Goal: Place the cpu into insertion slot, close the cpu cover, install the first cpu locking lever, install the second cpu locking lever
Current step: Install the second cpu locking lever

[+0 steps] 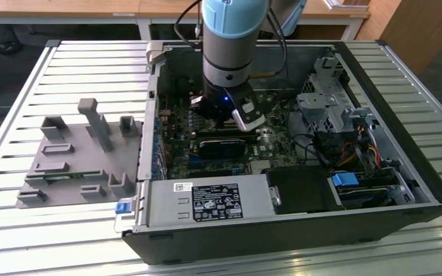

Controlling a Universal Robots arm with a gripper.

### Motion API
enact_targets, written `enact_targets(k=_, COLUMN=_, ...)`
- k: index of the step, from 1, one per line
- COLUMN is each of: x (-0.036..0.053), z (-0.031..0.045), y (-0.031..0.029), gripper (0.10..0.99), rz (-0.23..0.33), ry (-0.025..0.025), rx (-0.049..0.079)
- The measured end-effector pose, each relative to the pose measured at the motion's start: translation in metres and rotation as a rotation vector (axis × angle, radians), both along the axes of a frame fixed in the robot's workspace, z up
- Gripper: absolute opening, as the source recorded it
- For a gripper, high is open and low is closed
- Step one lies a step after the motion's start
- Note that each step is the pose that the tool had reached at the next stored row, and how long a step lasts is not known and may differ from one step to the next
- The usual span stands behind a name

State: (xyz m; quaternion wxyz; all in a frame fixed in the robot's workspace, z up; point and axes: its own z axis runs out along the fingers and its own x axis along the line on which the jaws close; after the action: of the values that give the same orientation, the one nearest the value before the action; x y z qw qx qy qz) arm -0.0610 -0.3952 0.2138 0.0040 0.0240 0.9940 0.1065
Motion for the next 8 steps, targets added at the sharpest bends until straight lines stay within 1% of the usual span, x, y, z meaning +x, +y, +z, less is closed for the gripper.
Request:
enact_targets(k=2, x=-0.0016, z=-0.0005, y=-0.0010, gripper=0.106, rz=0.005, ry=0.0001, rx=0.010)
enact_targets(k=6, x=-0.0037, z=-0.0039, y=-0.0015, gripper=0.106, rz=0.025, ry=0.0001, rx=0.017)
enact_targets(k=8, x=-0.0048, z=-0.0063, y=-0.0015, gripper=0.106, rz=0.028, ry=0.0001, rx=0.024)
